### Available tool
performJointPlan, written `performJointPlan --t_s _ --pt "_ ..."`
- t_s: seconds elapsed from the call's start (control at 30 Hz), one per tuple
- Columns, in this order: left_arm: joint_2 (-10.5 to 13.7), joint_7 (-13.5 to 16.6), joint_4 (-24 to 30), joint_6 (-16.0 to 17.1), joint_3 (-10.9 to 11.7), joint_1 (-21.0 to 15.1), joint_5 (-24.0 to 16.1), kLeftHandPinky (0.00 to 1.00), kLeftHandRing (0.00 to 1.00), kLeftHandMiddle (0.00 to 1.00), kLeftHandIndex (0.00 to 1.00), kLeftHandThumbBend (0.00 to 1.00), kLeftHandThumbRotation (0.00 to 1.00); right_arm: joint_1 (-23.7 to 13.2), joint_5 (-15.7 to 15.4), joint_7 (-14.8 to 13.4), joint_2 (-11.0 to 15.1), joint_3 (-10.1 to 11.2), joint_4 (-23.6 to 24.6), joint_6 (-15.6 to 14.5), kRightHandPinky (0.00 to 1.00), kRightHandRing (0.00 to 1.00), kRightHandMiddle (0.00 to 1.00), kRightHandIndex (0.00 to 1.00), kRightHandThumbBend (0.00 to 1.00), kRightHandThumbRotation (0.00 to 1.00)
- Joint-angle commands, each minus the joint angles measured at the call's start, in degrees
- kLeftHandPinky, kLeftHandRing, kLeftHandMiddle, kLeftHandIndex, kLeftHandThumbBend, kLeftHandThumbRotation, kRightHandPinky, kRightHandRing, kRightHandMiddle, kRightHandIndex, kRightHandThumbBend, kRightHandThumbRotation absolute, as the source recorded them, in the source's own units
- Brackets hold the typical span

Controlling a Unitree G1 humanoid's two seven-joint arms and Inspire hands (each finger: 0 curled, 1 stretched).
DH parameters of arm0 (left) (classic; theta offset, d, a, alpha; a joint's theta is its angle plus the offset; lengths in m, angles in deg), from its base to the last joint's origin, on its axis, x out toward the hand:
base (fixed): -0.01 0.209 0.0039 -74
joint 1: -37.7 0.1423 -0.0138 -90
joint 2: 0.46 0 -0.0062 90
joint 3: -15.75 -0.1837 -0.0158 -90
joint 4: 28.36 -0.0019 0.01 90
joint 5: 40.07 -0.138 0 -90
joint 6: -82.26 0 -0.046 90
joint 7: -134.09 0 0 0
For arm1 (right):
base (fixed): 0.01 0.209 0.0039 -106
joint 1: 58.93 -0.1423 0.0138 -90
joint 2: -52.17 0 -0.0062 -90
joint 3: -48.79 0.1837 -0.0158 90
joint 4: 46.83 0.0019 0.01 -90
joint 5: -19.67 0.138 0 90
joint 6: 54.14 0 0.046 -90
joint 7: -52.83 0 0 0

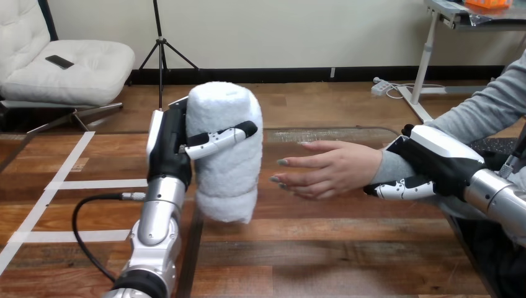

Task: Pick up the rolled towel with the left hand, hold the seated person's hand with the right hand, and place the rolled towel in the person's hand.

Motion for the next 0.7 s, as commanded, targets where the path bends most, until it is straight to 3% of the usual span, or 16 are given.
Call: performJointPlan --t_s 0.0,0.67 --pt "-1.2 0.0 0.2 -0.1 0.6 -6.9 0.9 0.38 0.39 0.4 0.39 0.71 0.0 -6.2 1.8 -0.5 -2.3 1.5 1.0 1.4 0.15 0.19 0.26 0.28 0.47 0.44" --pt "-4.5 -0.1 -0.7 -1.1 0.9 -8.6 1.4 0.38 0.39 0.4 0.4 0.71 0.0 -5.9 1.9 -0.3 -2.8 1.6 1.4 1.5 0.13 0.18 0.24 0.27 0.45 0.36"
